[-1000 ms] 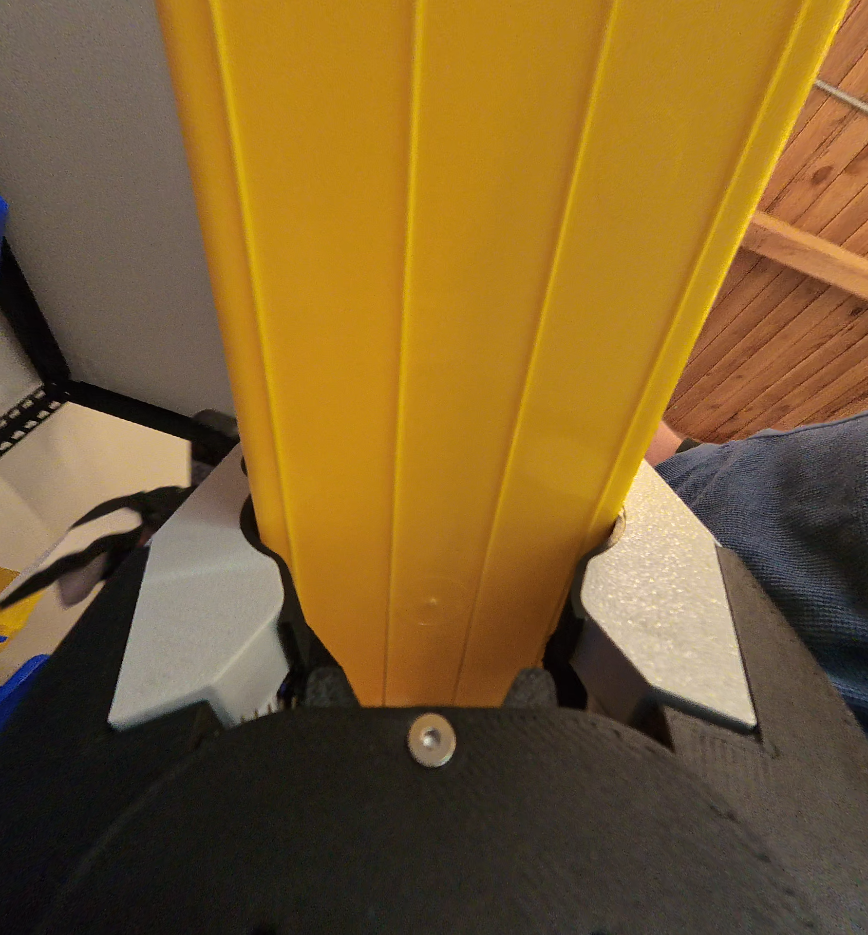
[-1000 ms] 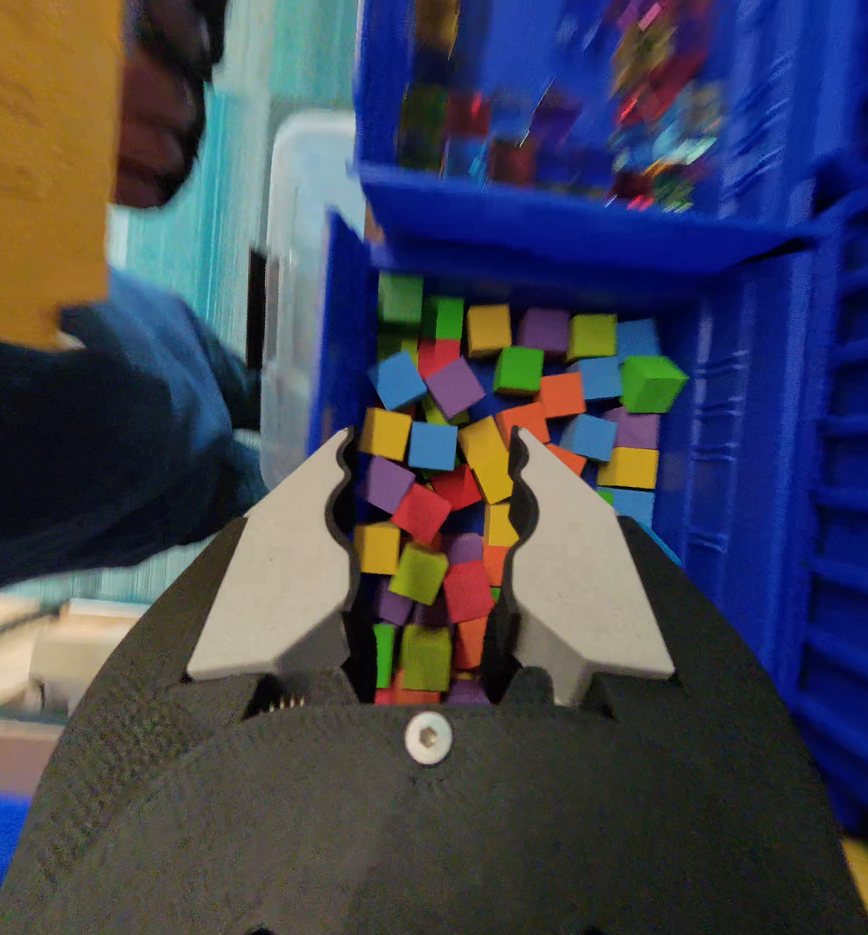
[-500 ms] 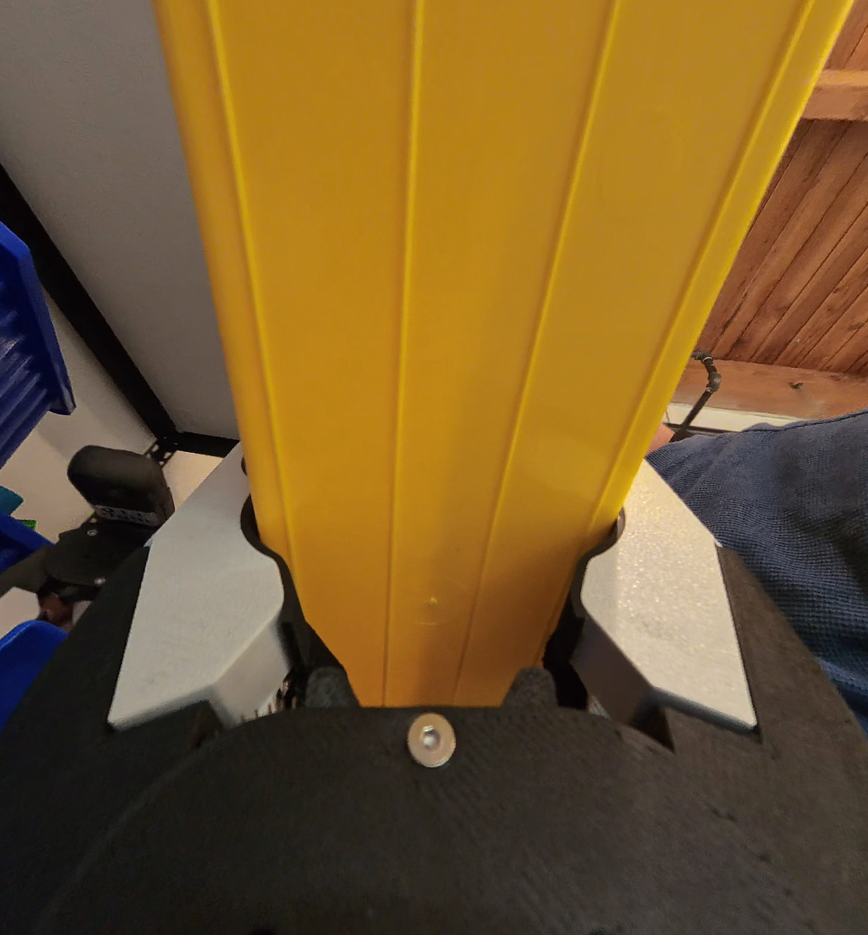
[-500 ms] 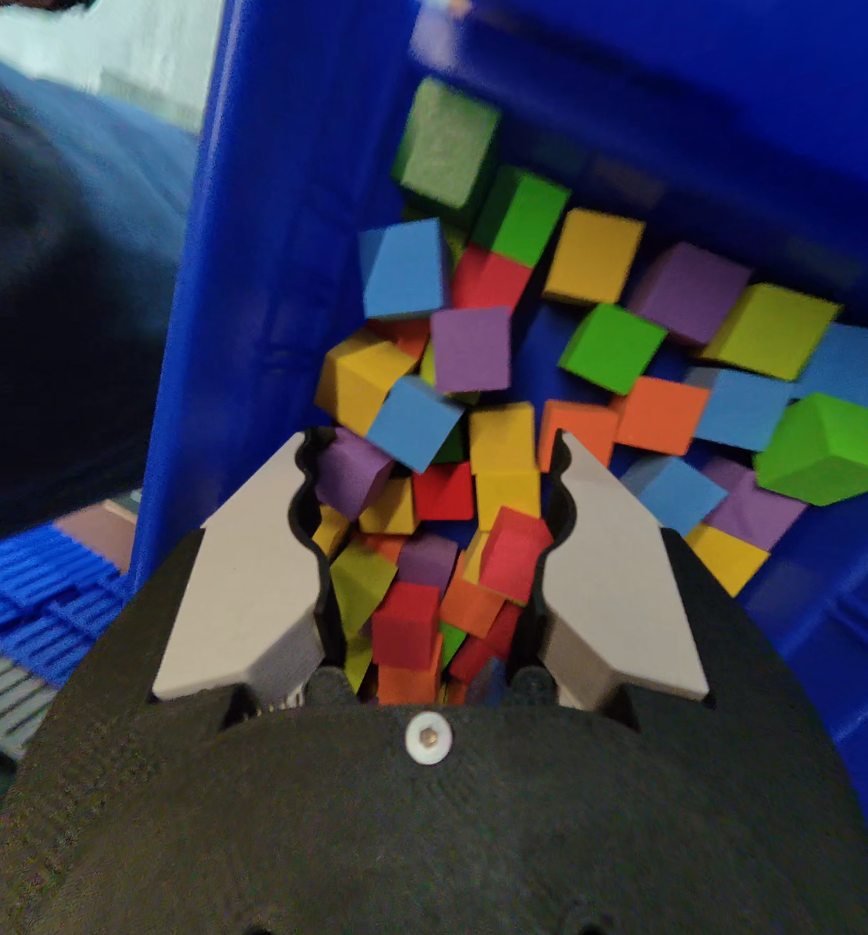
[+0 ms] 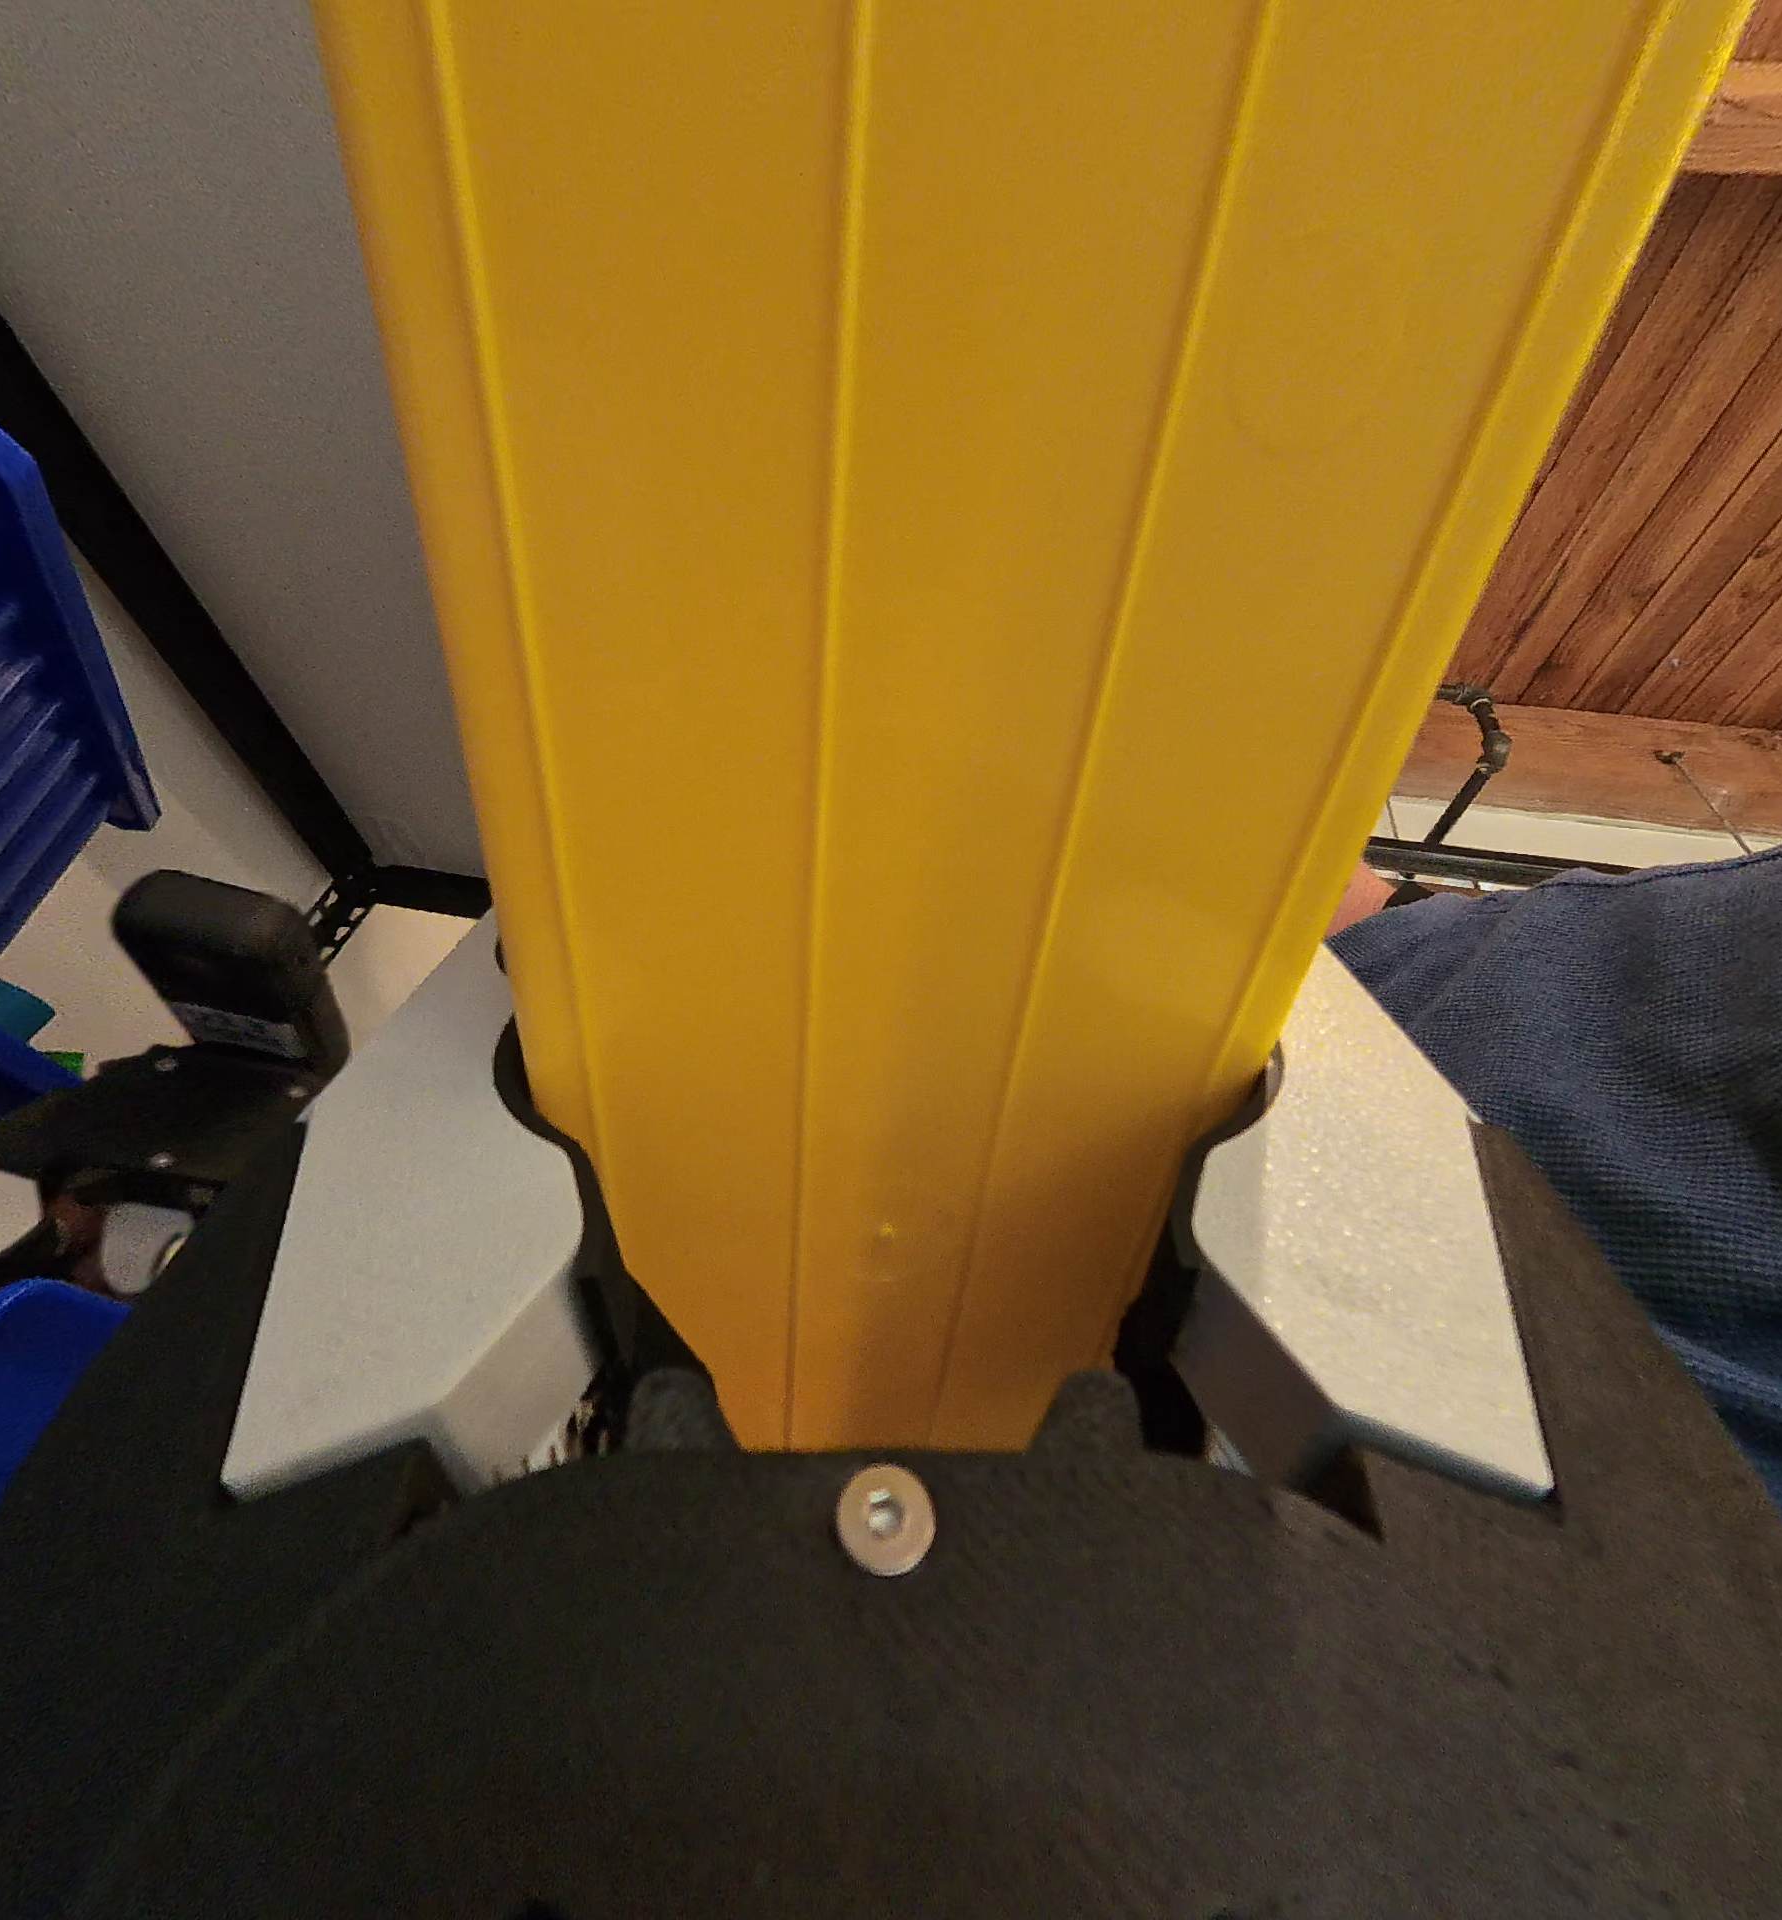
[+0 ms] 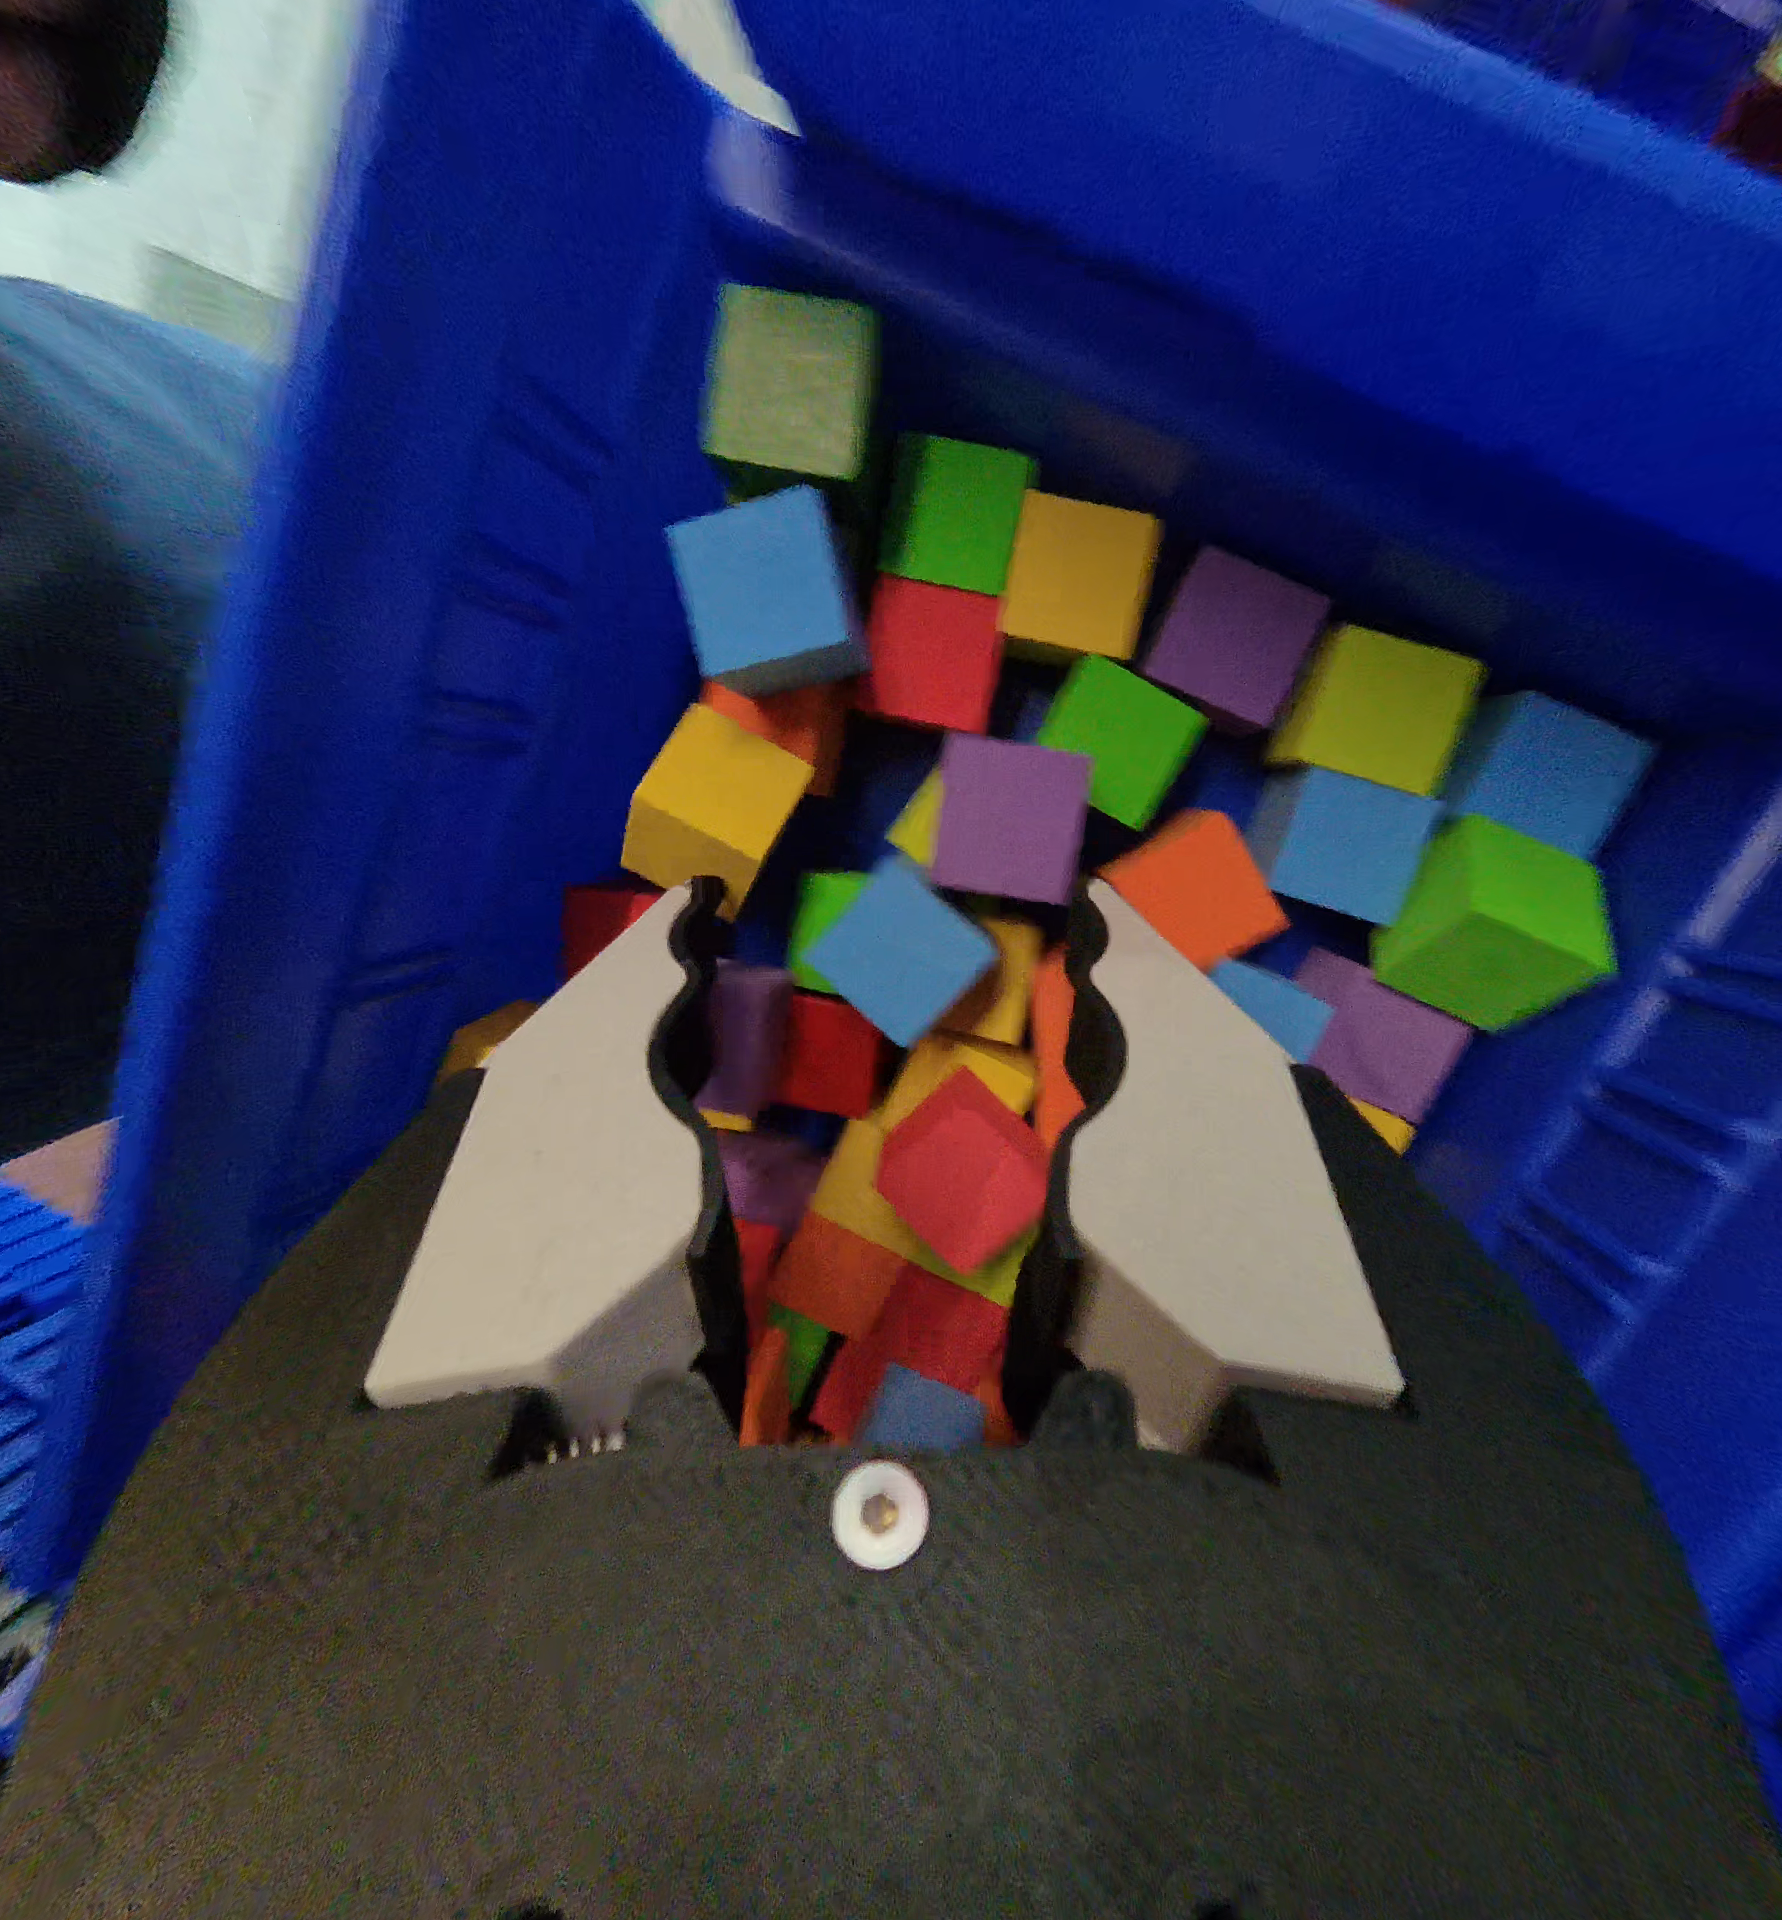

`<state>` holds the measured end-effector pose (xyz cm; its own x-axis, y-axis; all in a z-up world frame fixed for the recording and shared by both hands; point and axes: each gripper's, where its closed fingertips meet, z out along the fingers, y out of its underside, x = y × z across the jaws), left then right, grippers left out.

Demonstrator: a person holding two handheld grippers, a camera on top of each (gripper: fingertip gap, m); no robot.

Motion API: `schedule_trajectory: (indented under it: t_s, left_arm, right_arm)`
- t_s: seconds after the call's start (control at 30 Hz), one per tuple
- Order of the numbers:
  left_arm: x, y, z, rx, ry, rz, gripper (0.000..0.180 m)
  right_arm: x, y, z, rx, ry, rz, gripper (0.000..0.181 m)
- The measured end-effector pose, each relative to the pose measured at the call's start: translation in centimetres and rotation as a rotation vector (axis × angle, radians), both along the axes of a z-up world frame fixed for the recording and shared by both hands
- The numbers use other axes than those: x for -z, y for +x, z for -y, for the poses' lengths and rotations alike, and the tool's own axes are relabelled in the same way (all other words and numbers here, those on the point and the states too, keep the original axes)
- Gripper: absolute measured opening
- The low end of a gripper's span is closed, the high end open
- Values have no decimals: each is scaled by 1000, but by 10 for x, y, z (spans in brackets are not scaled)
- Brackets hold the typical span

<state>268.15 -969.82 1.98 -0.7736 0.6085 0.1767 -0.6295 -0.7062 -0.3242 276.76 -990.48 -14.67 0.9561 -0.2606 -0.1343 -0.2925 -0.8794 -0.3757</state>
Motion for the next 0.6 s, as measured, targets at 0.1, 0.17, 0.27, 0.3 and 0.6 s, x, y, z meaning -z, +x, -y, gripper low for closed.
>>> schedule_trajectory:
  t_s: [0.1,0.17,0.27,0.3,0.6]
  left_arm:
    - [0,2,1,9,-5,-9,126]
    - [1,3,3,13,3,-12,126]
    - [0,3,4,15,8,-3,126]
    - [0,3,5,17,5,-1,126]
    - [3,7,12,32,-4,-5,126]
  right_arm:
    - [11,-14,-9,-69,-2,-19,102]
    - [24,-15,-11,-99,-31,17,112]
    - [23,-7,-14,-75,-33,1,91]
    - [23,-13,-16,-119,-18,-17,68]
    - [20,-19,-9,-71,82,-93,39]
